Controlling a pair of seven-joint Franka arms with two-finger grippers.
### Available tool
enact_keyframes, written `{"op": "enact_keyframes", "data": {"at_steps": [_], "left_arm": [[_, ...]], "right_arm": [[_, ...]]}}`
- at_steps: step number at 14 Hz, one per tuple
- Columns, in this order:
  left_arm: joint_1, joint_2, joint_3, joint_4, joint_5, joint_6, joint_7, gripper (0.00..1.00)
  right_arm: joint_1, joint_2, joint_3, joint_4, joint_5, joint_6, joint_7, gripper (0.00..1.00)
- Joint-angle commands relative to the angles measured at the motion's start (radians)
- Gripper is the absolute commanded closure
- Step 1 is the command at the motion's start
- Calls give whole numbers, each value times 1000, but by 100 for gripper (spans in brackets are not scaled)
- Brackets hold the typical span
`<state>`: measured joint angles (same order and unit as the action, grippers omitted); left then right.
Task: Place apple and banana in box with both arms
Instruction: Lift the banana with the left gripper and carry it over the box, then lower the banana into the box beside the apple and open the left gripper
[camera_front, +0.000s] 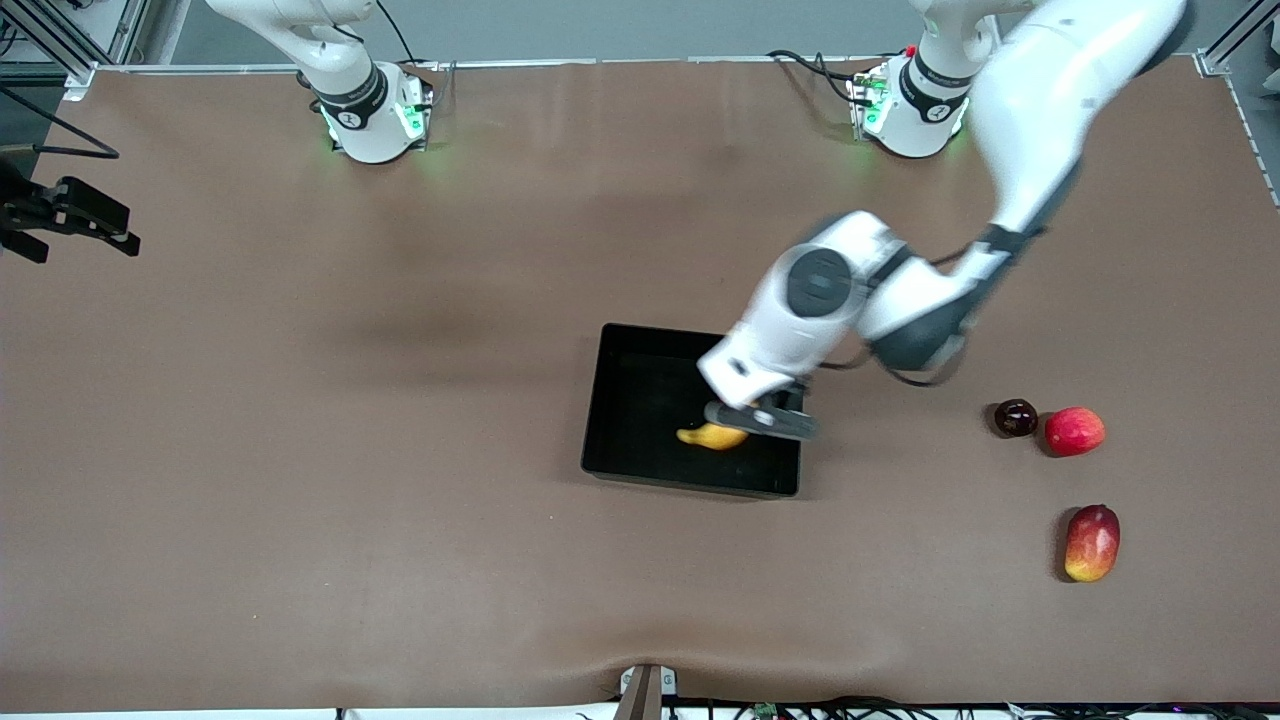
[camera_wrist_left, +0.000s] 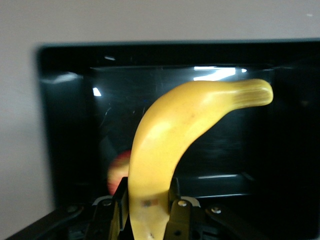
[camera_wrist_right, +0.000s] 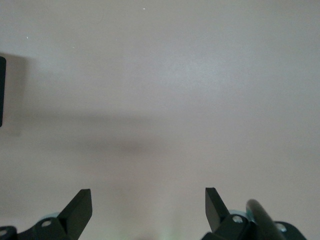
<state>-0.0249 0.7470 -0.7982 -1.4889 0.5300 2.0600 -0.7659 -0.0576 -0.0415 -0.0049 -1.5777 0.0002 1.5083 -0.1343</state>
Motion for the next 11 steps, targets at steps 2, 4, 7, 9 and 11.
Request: {"op": "enact_keyframes", "data": {"at_steps": [2,4,7,9,11], "left_arm": [[-254,80,195,140,1,72,-85,100],[-271,110,215,139,2,136,-92,100],[-271,141,221,137,10,138,-90,100],[-273,159,252,134,8,138,-92,100],[-285,179,263,136,10,140,-95,100]], "right_arm": [[-19,-4,14,1,-6,-5,4,0],[-19,-4,13,1,-6,-5,4,0],[-19,-4,14,1,-6,-5,4,0],[-19,-4,14,1,-6,-5,4,0],[-19,-4,14,1,-6,-5,4,0]]}}
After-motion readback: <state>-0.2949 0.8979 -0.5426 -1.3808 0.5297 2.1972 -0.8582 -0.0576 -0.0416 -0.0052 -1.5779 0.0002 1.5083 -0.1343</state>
